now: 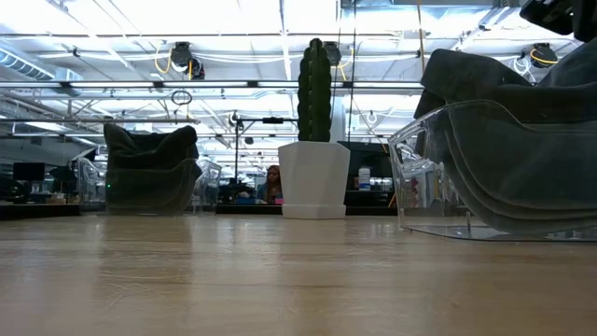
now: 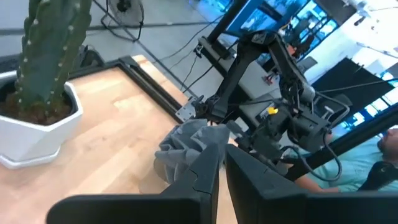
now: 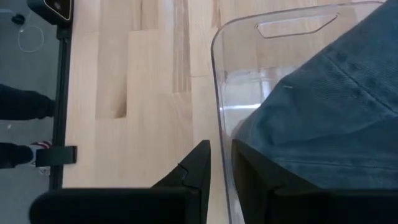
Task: Pick & Place hat
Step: Put the gray cap into the bottom transparent bin
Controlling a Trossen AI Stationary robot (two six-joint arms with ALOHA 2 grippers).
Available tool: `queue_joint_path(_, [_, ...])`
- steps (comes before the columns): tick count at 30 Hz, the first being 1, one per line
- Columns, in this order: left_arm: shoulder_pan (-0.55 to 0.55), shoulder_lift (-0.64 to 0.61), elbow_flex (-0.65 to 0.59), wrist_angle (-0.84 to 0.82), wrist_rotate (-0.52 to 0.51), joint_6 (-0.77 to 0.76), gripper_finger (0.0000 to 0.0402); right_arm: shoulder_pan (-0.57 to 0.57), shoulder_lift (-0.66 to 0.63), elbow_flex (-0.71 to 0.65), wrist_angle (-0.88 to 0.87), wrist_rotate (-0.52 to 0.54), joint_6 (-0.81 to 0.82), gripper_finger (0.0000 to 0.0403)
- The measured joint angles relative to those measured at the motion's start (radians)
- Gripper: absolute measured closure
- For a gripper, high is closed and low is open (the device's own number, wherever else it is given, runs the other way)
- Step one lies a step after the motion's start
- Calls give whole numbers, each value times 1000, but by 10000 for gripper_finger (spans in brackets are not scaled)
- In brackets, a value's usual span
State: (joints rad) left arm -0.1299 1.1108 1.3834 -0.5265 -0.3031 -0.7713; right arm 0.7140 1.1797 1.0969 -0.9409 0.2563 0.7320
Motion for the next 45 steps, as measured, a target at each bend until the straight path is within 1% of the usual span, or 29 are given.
queue_joint_path(2, [-14,5,1,9,-35,4,366,2,0,0,0,-2,16,350])
queue_joint_path(6, [-31,16,1,7,-89,7,366,2,0,0,-11,-53,48,353])
queue_joint_path(12, [-28,34,1,7,-102,1,366,1,-40,0,-6,-35,107,363])
queue_joint_path(16, [-28,40,1,10,-102,-10,366,1,-102,0,-8,36,205,377])
queue_joint_path(20, [-32,47,0,5,-104,15,366,1,-160,2,-9,149,319,396])
queue_joint_path(22, [-32,56,1,12,-126,33,366,-1,-172,2,-17,220,347,401])
queue_joint_path(24, [-32,62,0,4,-140,54,366,-22,-167,2,-19,260,346,400])
queue_joint_path(25, [-32,65,0,4,-140,63,366,-40,-157,2,-18,257,327,400])
queue_joint_path(30, [-32,80,0,4,-141,135,366,-136,-68,-31,-5,162,188,402])
queue_joint_path(34, [-33,95,0,-7,-107,149,366,-193,-20,-116,100,133,137,400])
queue_joint_path(37, [-37,99,0,-25,-64,178,366,-228,-13,-195,238,52,149,401])
queue_joint_path(40, [-37,110,0,-31,-55,215,366,-243,-13,-268,354,-32,177,402])
queue_joint_path(42, [-39,112,-1,-34,-48,225,366,-244,-14,-303,372,-56,211,402])
queue_joint_path(45, [-39,107,0,-29,-38,229,366,-243,-14,-334,354,-91,229,402])
